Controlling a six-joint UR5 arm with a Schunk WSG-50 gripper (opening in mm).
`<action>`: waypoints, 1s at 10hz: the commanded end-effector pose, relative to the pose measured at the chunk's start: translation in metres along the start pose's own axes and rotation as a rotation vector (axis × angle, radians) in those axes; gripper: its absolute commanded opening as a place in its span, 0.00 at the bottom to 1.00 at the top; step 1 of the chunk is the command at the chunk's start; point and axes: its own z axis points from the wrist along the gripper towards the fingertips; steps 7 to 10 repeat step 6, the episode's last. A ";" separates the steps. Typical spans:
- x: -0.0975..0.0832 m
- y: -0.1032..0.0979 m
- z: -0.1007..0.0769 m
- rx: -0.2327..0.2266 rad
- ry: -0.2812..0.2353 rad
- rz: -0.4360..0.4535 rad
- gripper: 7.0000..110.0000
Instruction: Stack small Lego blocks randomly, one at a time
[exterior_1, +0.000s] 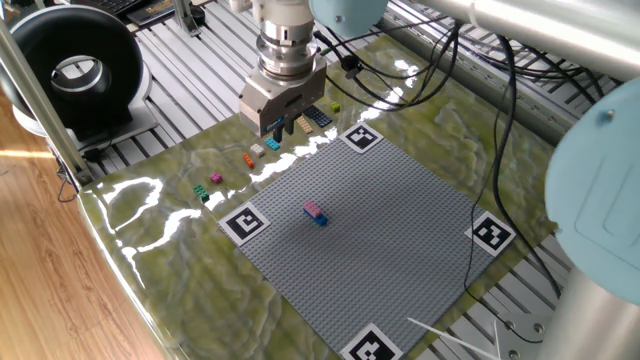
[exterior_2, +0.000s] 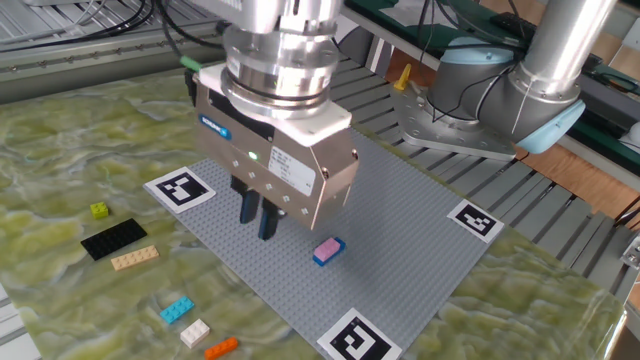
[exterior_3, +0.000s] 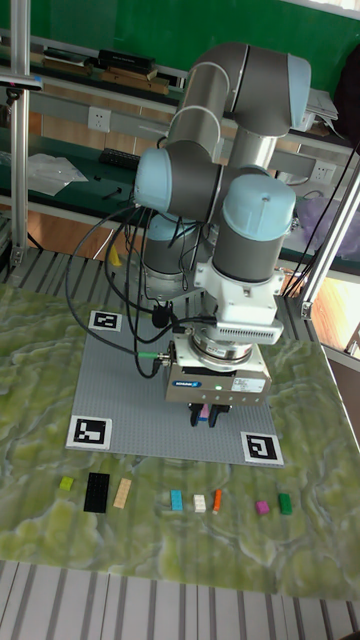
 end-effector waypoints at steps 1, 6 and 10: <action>-0.001 -0.003 -0.014 -0.014 0.005 0.006 0.00; -0.011 -0.003 -0.011 -0.022 -0.027 -0.019 0.00; -0.011 -0.003 -0.011 -0.022 -0.027 -0.019 0.00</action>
